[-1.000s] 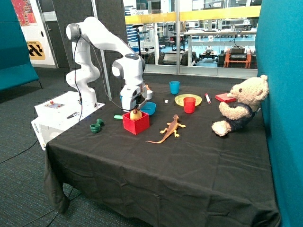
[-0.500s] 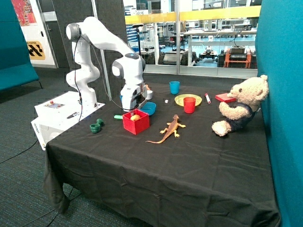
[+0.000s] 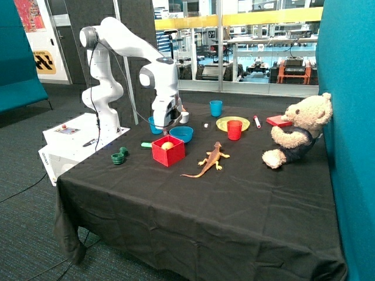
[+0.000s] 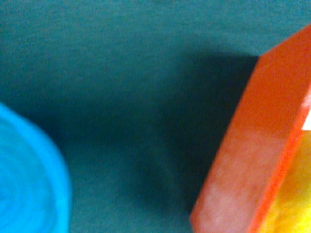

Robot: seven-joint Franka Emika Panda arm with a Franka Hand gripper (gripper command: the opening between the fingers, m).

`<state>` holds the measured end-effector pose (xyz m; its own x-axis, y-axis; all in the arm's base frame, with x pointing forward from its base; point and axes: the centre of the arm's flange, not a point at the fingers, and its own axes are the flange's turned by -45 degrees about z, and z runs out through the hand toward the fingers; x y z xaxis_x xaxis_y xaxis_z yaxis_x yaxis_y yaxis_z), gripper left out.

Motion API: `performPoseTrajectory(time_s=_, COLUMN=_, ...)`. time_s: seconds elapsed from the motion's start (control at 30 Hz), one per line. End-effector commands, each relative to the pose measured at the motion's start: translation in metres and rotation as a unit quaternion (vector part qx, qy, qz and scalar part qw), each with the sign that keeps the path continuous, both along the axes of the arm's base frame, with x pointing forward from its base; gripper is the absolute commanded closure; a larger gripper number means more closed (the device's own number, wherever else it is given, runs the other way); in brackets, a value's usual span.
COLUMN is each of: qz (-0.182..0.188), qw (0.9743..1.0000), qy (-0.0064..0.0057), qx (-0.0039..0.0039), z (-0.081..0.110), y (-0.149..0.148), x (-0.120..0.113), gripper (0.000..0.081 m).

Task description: Put the ball in the red pot

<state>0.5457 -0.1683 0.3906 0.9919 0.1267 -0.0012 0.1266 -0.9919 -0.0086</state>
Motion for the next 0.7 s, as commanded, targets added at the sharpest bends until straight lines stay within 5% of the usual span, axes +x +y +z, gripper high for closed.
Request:
performPoseTrajectory(time_s=0.0, qz=0.035, qw=0.9994, qy=-0.0013, qx=-0.00416, z=0.026, y=0.031, x=-0.016, gripper=0.0028)
performPoseTrajectory(time_s=0.67, qz=0.062, qw=0.9981, qy=-0.0014, qx=-0.00413, z=0.056, y=0.046, x=-0.031, gripper=0.0058)
